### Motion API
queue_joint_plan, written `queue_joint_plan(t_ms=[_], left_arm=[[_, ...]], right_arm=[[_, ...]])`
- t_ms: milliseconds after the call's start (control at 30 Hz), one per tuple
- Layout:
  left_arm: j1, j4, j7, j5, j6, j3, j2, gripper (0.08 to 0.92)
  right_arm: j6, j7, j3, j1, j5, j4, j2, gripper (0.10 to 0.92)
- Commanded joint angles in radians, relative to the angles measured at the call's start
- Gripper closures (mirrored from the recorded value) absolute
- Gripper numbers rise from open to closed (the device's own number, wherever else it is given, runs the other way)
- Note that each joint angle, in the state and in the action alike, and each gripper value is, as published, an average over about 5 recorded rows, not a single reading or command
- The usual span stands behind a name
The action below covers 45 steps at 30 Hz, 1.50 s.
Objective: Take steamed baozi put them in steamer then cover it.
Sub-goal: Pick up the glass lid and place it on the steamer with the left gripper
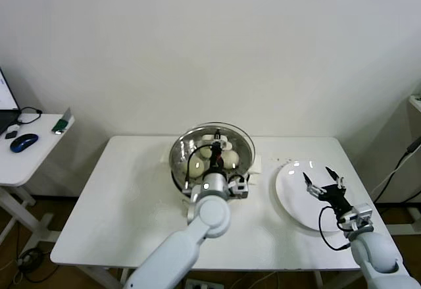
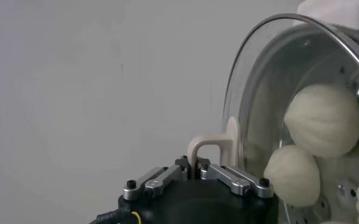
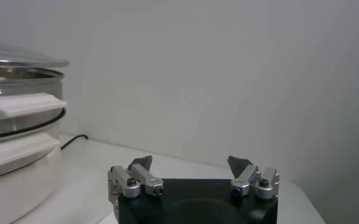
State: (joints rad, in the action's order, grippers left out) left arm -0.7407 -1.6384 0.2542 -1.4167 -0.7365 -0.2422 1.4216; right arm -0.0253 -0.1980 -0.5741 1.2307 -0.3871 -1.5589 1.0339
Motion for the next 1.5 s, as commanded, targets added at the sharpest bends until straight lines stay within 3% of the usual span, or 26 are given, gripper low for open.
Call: queue_joint_plan(t_ms=[33,900,1500], left_arm=[[0.002,0.027,0.007,-0.01,-0.049,0.016,0.002,0.845],[-0.031,0.013,0.0,0.012,-0.049,0.019,-0.003,0.845],[-0.024,0.028,-0.054,0.041,-0.049,0.016,0.01,0.845]], right_arm=[[-0.002,-0.001,0.0,-0.004,0.006,0.004,0.002,0.203],[-0.003,-0.003,0.004,-0.02,0.02,0.017,0.013,0.203],[-0.008,-0.018,-0.003,-0.018,0.031,0.024,0.021,0.203]])
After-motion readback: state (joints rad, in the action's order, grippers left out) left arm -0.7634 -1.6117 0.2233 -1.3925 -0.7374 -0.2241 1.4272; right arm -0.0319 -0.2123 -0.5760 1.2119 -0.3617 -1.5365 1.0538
